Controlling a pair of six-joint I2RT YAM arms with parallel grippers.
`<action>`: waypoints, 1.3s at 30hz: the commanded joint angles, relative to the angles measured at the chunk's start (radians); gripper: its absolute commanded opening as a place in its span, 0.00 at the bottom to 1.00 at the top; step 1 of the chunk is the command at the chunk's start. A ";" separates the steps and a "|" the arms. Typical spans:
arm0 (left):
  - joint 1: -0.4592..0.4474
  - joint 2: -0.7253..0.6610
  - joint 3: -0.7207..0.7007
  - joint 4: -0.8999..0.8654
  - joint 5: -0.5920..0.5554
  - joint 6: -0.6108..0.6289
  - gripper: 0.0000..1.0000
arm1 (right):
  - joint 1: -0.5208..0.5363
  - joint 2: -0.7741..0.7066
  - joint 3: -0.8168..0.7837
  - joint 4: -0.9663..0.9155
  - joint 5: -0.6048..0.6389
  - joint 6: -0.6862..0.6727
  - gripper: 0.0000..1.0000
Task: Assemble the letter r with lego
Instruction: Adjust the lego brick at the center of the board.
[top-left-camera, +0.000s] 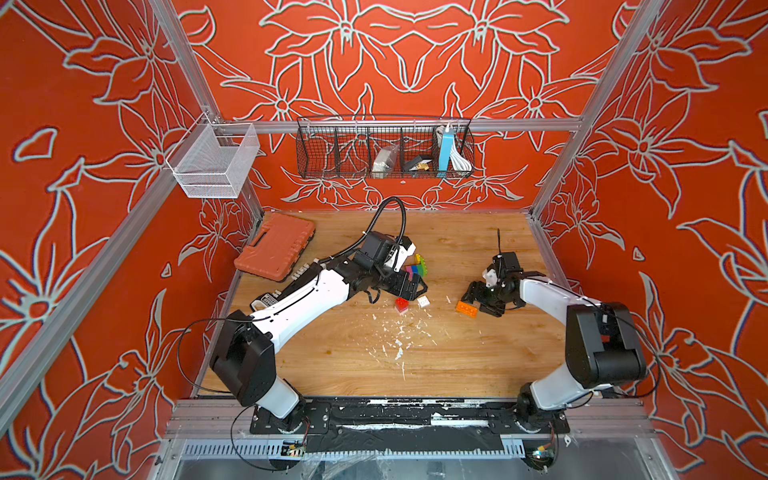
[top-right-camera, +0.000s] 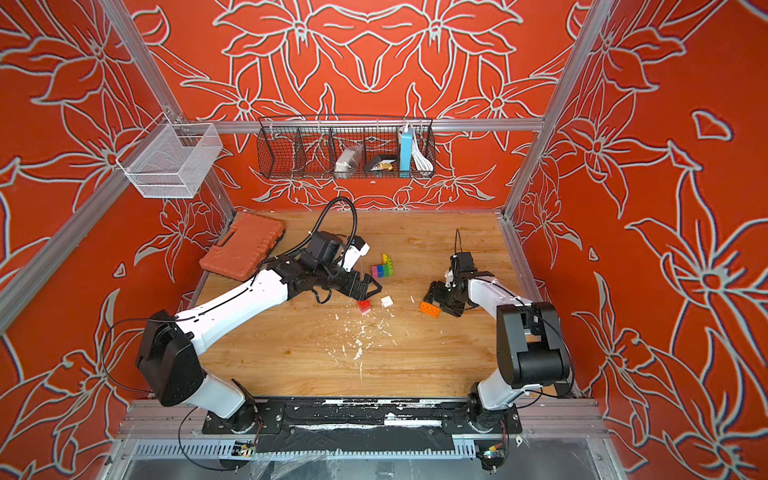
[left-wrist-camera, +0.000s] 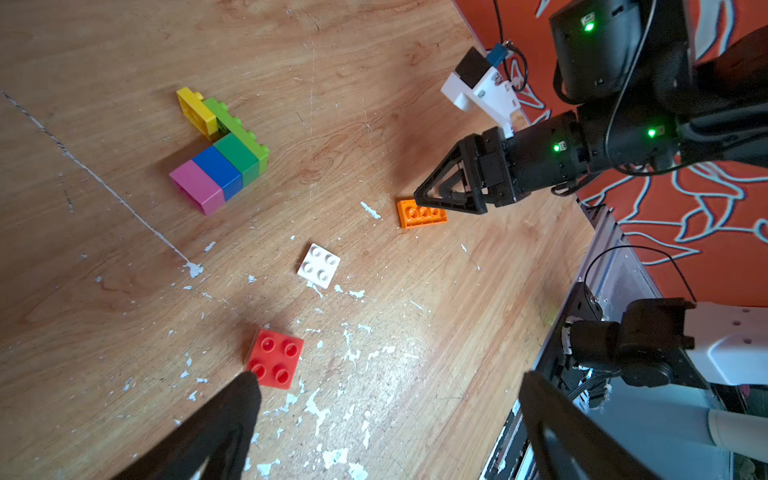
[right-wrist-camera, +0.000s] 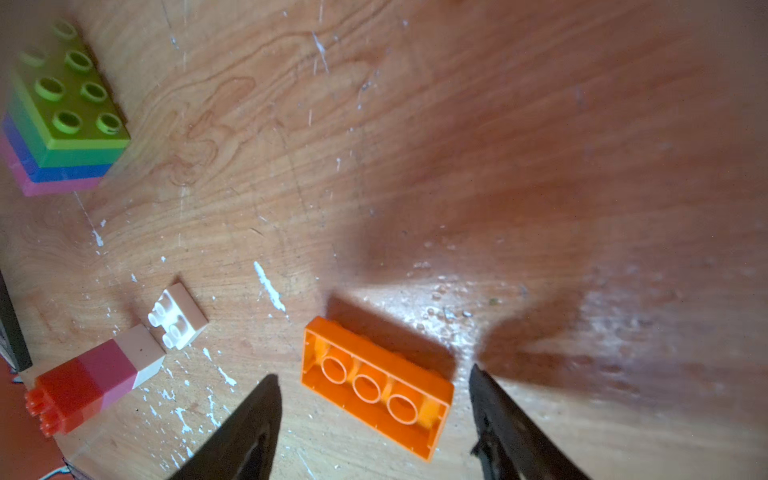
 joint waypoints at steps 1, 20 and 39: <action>-0.004 -0.019 -0.020 -0.001 0.017 0.009 0.98 | -0.008 0.040 0.050 0.018 -0.004 -0.038 0.74; -0.004 -0.003 -0.052 -0.001 -0.008 -0.084 0.99 | 0.088 0.105 -0.011 0.020 -0.131 -0.022 0.72; -0.003 0.015 -0.050 -0.033 -0.033 -0.121 0.99 | 0.272 -0.080 -0.089 -0.052 -0.063 0.025 0.74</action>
